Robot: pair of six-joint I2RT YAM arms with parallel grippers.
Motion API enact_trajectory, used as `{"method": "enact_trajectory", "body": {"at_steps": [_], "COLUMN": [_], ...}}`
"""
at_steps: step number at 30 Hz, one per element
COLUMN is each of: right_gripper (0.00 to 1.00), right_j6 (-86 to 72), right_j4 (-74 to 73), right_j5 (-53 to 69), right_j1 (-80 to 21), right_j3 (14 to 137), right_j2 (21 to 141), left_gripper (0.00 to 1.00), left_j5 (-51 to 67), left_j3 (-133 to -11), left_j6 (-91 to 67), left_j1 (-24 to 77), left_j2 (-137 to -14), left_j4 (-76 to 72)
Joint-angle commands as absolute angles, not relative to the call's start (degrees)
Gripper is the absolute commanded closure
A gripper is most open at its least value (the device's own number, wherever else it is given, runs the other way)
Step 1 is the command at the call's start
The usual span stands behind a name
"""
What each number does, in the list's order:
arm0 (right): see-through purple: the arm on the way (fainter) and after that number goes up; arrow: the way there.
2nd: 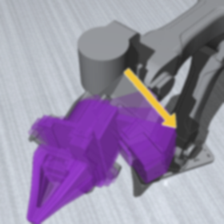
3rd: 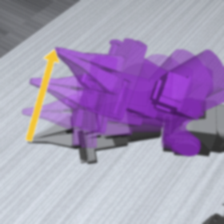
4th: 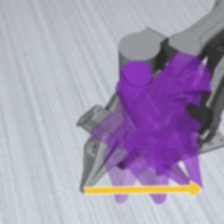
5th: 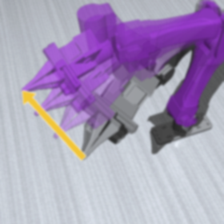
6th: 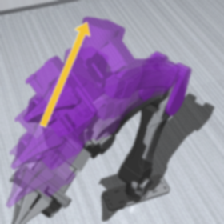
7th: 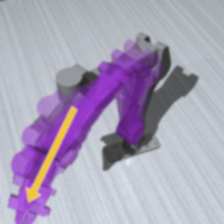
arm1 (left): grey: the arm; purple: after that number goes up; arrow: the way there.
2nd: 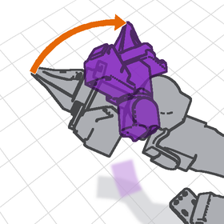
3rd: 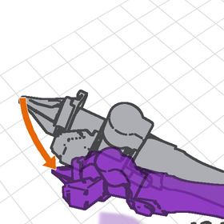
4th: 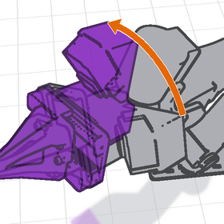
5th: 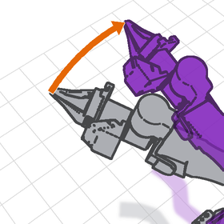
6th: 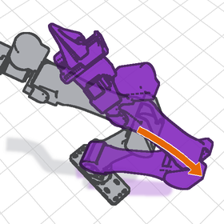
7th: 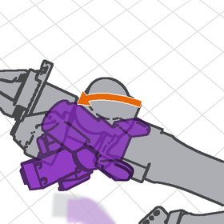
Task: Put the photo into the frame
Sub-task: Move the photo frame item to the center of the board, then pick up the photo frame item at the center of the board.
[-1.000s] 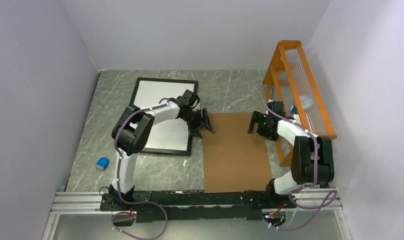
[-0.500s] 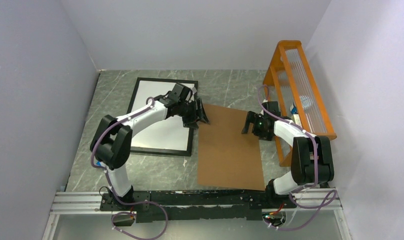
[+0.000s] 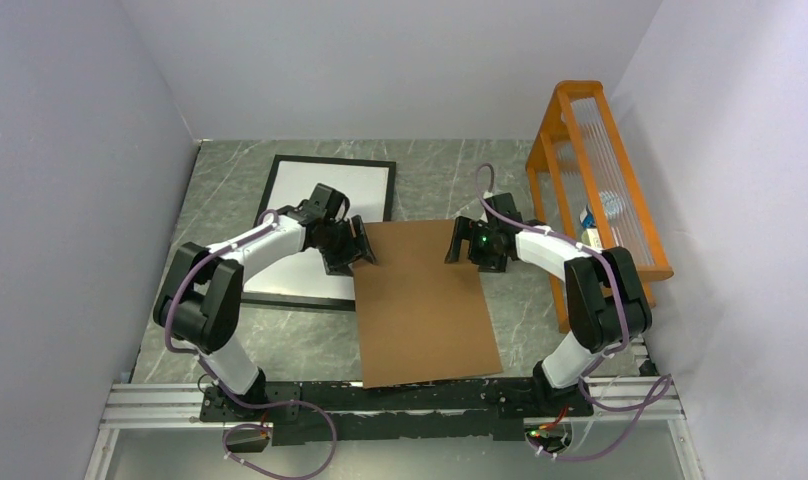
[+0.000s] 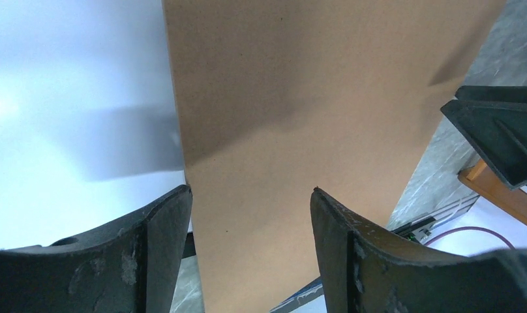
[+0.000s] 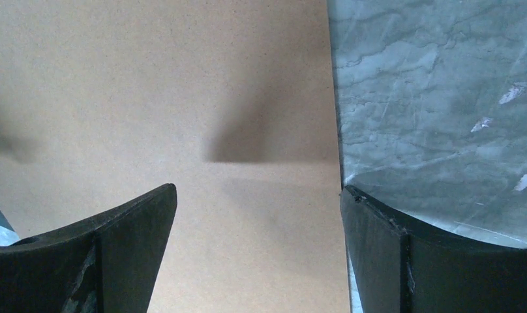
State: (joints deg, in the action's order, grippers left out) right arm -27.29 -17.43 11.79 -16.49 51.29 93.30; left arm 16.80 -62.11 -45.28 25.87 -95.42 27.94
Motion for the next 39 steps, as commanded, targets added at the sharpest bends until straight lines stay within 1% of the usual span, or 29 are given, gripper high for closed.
{"method": "enact_trajectory", "body": {"at_steps": [1, 2, 4, 9, 14, 16, 18, 22, 26, 31, 36, 39], "right_gripper": [0.02, 0.02, 0.02, 0.02, 0.02, 0.03, 0.03, 0.03, 0.03, 0.03, 0.03, 0.03], "right_j6": [-31.38, -31.16, -30.92, -30.33, -30.92, -30.94, -30.94, -31.64, -32.33, -32.51, -33.15, -33.47], "right_j4": [-18.72, -19.28, -20.22, -21.79, -21.62, -21.62, -21.5, -22.0, -22.01, -21.88, -21.39, -20.89], "right_j5": [16.13, 15.14, 13.26, 10.0, 9.32, 9.32, 9.24, 8.52, 8.62, 9.59, 10.52, 11.51], "right_j1": [-18.68, -18.68, -18.92, -19.09, -19.1, -19.08, -19.12, -19.07, -19.08, -19.13, -18.99, -19.06], "right_j3": [52.13, 52.31, 52.68, 52.54, 51.87, 51.86, 51.86, 52.33, 52.54, 52.6, 52.39, 52.09], "right_j2": [94.62, 94.57, 94.39, 94.23, 94.69, 95.01, 95.24, 95.86, 96.55, 97.24, 97.54, 97.5], "left_gripper": [0.28, 0.26, 0.24, 0.21, 0.19, 0.17, 0.18, 0.25, 0.26, 0.28, 0.3, 0.31], "left_j5": [15.73, 12.6, 10.03, 10.37, 5.99, 6.12, 9.99, 11.5, 11.62, 15.25, 14.04, 16.28], "left_j3": [-63.59, -63.54, -62.44, -61.57, -61.76, -60.84, -60.7, -61.63, -61.09, -61.13, -62.1, -61.9], "left_j6": [-45.27, -46.22, -47.13, -47.89, -48.76, -48.13, -46.98, -48.34, -49.1, -48.87, -48.52, -48.46], "left_j1": [26.41, 26.35, 26.01, 25.64, 25.62, 25.58, 25.58, 25.57, 25.55, 25.58, 25.49, 25.43], "left_j2": [-92.24, -92.08, -91.71, -92.87, -91.34, -90.26, -91.1, -93.24, -93.74, -94.93, -96.06, -96.06], "left_j4": [28.6, 30.68, 31.35, 30.97, 32.92, 31.54, 29.36, 30.43, 30.07, 28.68, 30.51, 29.18]}}
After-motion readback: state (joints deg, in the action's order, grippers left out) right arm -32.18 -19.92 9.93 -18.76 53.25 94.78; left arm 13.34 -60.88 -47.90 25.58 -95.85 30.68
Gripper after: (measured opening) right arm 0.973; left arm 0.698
